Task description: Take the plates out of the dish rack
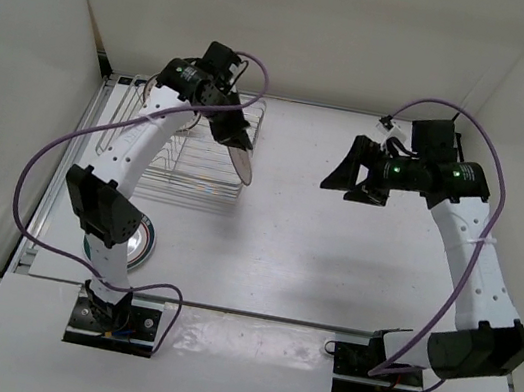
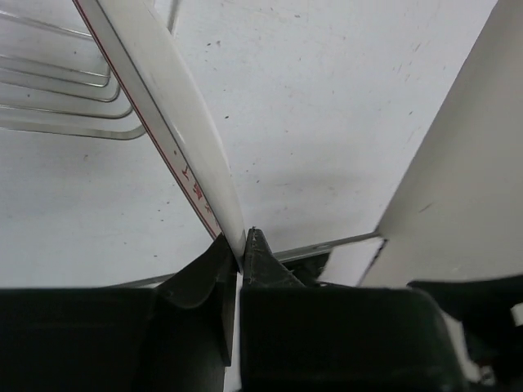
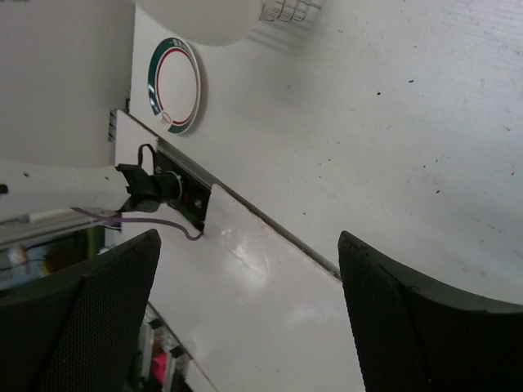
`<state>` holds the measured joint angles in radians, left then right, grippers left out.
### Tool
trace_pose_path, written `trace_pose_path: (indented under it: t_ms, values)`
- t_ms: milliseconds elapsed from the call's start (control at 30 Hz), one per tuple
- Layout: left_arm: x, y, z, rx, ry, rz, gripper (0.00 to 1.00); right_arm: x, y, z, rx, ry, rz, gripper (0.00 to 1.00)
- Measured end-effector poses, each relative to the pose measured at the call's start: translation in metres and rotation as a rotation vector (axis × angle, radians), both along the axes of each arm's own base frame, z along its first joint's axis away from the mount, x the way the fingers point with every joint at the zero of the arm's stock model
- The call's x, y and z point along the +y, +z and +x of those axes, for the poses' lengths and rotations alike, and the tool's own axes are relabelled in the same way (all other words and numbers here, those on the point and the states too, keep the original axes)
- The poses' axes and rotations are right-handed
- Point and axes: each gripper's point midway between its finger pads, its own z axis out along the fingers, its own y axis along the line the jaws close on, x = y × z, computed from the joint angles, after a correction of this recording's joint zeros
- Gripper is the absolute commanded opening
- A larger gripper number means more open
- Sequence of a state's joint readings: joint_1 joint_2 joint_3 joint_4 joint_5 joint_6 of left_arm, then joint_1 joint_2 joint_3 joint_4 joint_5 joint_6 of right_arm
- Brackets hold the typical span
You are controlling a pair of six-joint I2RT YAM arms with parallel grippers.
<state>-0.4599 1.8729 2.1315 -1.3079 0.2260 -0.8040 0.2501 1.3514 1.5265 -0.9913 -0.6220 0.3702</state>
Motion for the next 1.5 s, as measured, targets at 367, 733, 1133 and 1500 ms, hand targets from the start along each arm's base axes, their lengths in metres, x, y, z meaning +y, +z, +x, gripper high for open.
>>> trace_pose_path:
  t_ms: [367,733,1133,1500]
  values:
    - [-0.012,-0.006,-0.002,0.376,0.275,-0.256,0.00,0.041,0.020,0.004,-0.233,0.148,-0.174,0.90]
    - [-0.015,0.017,-0.009,0.520,0.367,-0.383,0.00,0.090,0.014,0.009,-0.379,0.295,-0.288,0.81]
    - [0.004,0.052,-0.009,0.518,0.441,-0.486,0.00,0.113,-0.022,0.019,-0.387,0.349,-0.409,0.76]
    - [-0.015,0.050,-0.004,0.589,0.464,-0.577,0.06,0.111,-0.005,0.033,-0.454,0.293,-0.466,0.00]
